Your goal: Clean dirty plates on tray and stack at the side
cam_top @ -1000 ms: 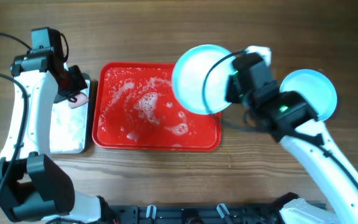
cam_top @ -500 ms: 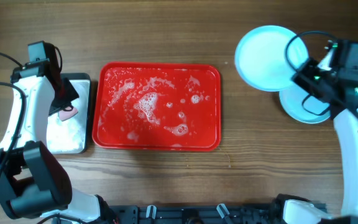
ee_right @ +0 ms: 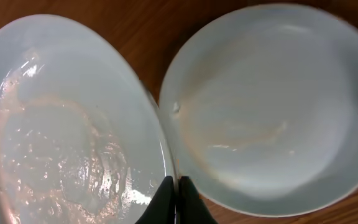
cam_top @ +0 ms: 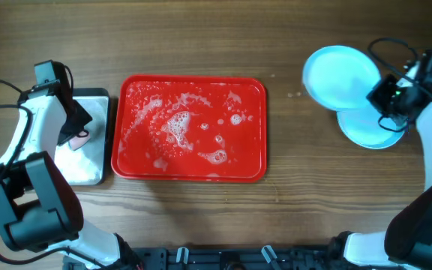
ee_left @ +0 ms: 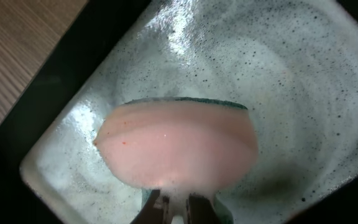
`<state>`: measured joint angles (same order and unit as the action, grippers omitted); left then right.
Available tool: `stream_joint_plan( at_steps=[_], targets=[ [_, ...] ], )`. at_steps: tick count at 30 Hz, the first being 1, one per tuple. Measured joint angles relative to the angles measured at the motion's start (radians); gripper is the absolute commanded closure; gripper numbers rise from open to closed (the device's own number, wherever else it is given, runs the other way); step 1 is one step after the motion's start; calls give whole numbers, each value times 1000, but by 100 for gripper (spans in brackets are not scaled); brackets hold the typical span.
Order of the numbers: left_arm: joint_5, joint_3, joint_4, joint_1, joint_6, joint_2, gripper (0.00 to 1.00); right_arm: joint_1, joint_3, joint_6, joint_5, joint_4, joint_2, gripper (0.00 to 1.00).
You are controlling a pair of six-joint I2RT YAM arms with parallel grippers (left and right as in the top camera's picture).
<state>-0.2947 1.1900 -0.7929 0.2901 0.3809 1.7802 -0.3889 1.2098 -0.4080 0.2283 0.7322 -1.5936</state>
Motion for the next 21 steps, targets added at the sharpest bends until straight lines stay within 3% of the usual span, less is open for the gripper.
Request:
stream_joint_plan(
  at_steps=[4, 10, 12, 14, 15, 21],
  targets=[
    [-1, 0, 30, 0, 0, 18, 90, -69, -2, 18, -5, -1, -1, 96],
    [-1, 0, 48, 0, 9, 60, 72, -128, -46, 19, -58, -15, -55, 96],
    [-5, 0, 50, 0, 12, 61, 48, -143, -50, 19, -65, -21, -77, 96],
    [-13, 0, 50, 0, 11, 61, 6, -156, -52, 18, -71, -26, -90, 96],
    [-16, 0, 51, 0, 12, 61, 0, -159, -53, 17, -73, -26, -92, 96],
    [-23, 0, 69, 0, 18, 61, 0, -164, -56, 16, -101, -27, -92, 96]
  ],
)
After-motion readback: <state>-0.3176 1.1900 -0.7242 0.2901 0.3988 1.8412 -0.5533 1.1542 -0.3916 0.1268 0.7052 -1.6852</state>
